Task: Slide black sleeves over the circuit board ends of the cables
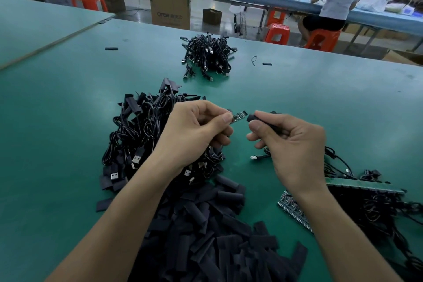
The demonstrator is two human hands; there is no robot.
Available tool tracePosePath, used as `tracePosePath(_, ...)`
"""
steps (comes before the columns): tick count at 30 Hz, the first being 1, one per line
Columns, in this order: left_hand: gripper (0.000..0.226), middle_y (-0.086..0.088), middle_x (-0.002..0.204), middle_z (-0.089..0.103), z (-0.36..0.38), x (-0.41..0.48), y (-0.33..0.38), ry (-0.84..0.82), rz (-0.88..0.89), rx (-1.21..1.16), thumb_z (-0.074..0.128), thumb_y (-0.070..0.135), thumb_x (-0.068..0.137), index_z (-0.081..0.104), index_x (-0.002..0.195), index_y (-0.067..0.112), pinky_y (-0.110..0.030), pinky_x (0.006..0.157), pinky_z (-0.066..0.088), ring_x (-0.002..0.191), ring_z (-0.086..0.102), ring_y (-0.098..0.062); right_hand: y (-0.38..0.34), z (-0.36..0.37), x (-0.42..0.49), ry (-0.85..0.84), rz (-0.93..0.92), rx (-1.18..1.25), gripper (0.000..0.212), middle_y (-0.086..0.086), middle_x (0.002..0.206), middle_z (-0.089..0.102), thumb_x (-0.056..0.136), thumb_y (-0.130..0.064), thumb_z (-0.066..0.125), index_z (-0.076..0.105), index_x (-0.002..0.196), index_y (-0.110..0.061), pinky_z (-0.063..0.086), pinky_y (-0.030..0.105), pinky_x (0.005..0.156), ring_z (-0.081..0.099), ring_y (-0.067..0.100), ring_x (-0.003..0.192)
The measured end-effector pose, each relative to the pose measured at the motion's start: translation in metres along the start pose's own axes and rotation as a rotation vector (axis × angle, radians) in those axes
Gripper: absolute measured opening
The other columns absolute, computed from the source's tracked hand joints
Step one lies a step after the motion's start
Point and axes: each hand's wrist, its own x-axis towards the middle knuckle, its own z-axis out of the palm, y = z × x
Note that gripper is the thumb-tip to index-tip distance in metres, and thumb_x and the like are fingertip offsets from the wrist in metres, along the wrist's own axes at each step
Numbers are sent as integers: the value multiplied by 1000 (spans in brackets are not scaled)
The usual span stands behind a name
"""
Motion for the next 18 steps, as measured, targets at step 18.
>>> tracePosePath(18,6,-4,64,71,-1,0,0,-40,12,50,69,9,92,72,87,7,-19,50,50,50,62,-10,-7,2,0,-23,-23,-79,18,-12,75,75,78,-26,78,75,96,-27,53,14,58,72,8,62)
